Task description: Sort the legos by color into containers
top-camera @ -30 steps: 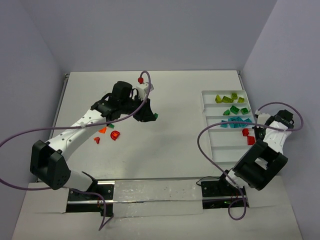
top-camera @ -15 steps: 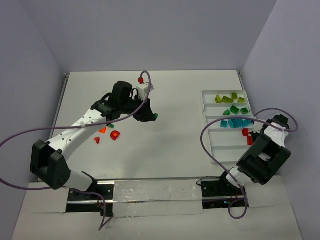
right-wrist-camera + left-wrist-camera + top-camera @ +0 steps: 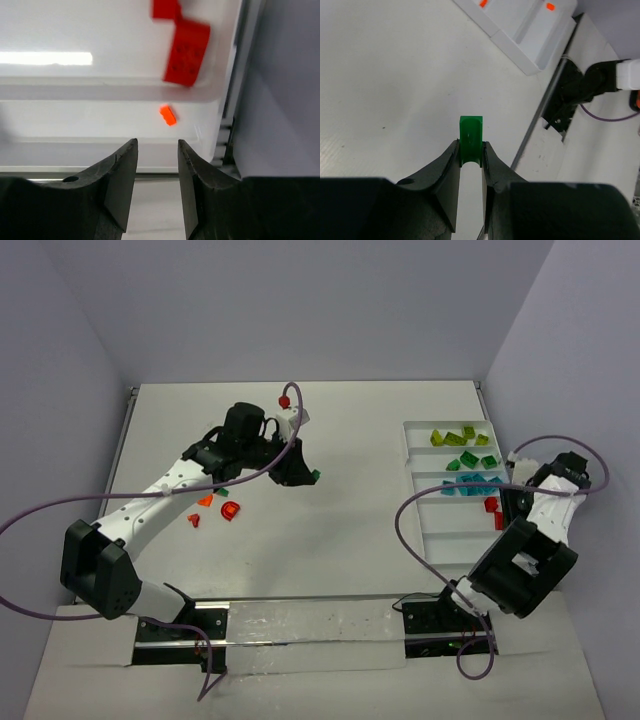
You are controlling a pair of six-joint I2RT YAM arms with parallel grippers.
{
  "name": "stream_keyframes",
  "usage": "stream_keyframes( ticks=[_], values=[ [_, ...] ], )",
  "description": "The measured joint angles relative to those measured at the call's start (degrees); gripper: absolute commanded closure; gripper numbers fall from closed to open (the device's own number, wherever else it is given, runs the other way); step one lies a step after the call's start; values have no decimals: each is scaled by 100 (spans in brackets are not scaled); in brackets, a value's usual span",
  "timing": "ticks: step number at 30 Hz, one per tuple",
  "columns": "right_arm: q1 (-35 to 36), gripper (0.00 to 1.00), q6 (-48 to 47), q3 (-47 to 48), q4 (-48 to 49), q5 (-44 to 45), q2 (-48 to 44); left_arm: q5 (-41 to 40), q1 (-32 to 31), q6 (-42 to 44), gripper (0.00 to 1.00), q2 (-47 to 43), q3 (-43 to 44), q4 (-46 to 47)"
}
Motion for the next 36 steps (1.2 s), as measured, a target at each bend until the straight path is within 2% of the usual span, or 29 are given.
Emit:
stream_keyframes(
  ticks=[4, 8, 11, 15, 20, 27, 36],
  values=[
    [343, 53, 167, 770, -505, -1158, -384, 764, 4, -19, 100, -39, -130, 210],
    [1141, 51, 449, 1295, -909, -2662, -646, 1259, 2, -43, 100, -187, -383, 548],
    [1927, 51, 1008, 1395, -937, -3719, -665, 1231, -16, -26, 100, -320, -497, 667],
    [2928, 51, 2201, 1319, -508, -4581, -624, 600, -248, 235, 100, -533, -571, 690],
    [3972, 51, 3361, 1240, 234, -4998, -384, -507, -860, 620, 100, -857, -710, 730],
    [4950, 51, 4411, 1103, 1101, -5315, 80, -1932, -1187, 911, 100, -924, -875, 1028],
    [5663, 48, 5377, 1103, 1871, -5620, 442, -2661, -1611, 1350, 100, -924, -962, 1161]
  ],
)
